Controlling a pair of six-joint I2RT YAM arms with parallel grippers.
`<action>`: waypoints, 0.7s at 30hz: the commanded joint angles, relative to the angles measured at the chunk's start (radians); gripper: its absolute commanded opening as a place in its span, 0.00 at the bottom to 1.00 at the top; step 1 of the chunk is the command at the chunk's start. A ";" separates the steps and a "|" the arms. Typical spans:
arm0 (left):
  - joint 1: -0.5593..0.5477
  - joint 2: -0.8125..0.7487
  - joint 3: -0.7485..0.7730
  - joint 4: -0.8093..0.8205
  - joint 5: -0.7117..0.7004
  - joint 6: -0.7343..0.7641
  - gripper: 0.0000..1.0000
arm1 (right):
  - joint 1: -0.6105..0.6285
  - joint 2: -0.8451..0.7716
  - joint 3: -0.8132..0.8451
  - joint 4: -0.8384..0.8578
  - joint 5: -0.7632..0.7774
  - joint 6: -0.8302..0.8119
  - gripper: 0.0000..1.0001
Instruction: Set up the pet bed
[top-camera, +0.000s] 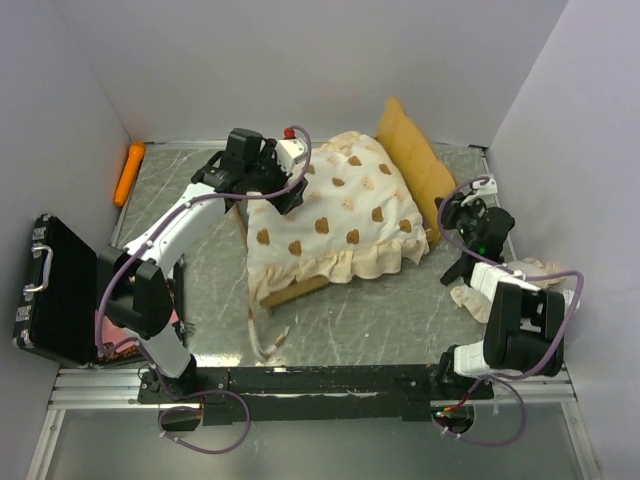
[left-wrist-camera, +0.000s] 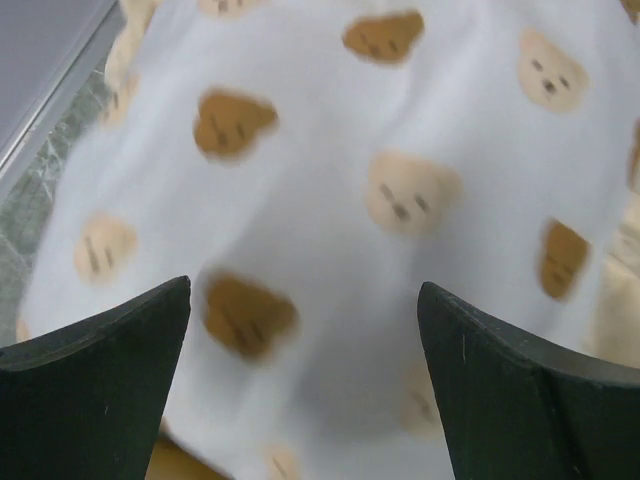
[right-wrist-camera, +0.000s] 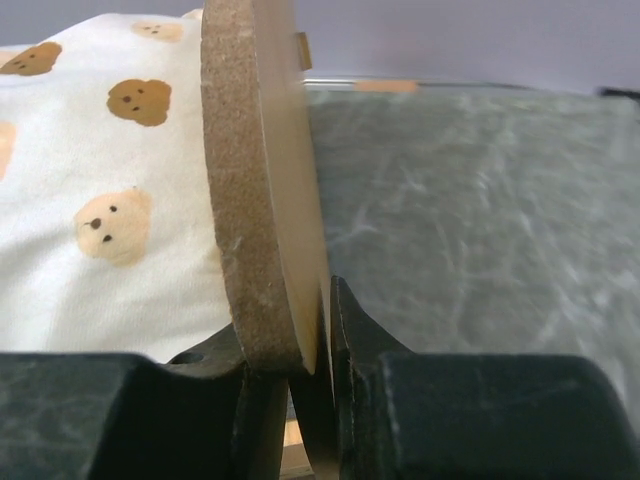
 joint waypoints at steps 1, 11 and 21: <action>-0.001 -0.098 -0.002 -0.016 -0.003 0.025 0.99 | -0.033 -0.136 -0.016 -0.089 0.398 0.103 0.00; 0.062 -0.275 -0.267 0.039 -0.076 -0.005 0.99 | 0.024 -0.299 -0.143 -0.103 0.426 0.163 0.00; 0.203 -0.368 -0.485 0.060 0.075 -0.016 0.82 | 0.025 -0.445 -0.014 -0.532 0.426 0.146 0.81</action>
